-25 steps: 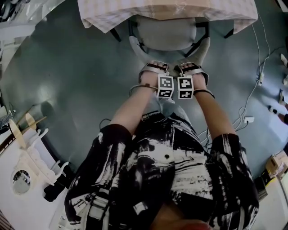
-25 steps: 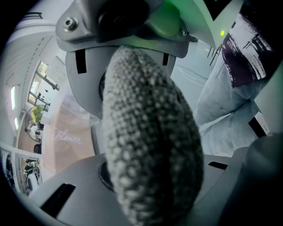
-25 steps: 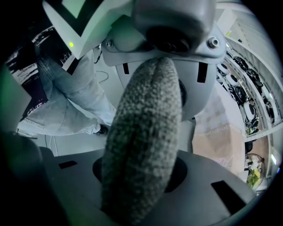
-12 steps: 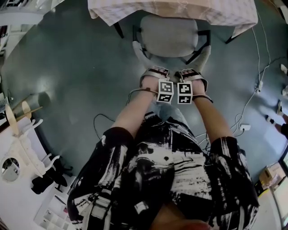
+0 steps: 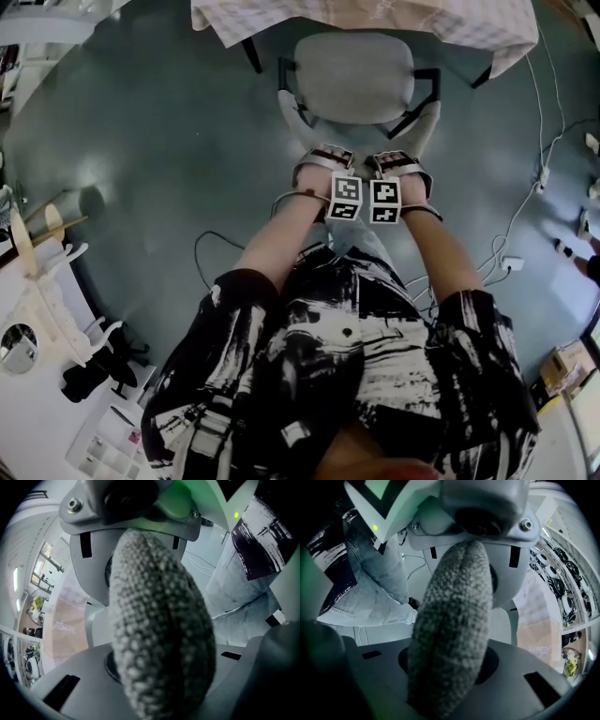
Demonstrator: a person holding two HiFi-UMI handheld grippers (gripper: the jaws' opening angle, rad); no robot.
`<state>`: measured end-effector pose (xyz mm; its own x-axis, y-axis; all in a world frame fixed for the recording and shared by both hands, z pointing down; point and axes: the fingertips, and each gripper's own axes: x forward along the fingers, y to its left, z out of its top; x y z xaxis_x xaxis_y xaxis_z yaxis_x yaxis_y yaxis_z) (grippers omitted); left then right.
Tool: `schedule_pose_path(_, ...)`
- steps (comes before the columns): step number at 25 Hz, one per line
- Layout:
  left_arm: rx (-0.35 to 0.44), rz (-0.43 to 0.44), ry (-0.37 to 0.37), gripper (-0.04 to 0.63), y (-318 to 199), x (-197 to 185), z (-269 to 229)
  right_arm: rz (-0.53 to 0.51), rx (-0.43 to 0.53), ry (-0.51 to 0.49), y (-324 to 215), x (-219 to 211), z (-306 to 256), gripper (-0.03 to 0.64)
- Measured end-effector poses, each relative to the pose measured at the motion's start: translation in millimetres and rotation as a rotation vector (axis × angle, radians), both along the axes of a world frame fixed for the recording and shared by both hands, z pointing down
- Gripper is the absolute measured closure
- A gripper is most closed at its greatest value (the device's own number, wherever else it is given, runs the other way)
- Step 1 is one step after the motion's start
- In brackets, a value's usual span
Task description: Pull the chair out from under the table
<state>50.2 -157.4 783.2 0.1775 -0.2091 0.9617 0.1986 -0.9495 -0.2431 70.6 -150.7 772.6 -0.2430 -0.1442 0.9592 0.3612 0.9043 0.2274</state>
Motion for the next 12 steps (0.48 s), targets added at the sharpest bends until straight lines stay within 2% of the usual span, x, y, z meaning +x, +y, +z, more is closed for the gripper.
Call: schedule_pose_path(12,-0.005,0.044,-0.005,0.503,66,-1,1,0.043,-0.007,0.002,67,-1,1,0.514)
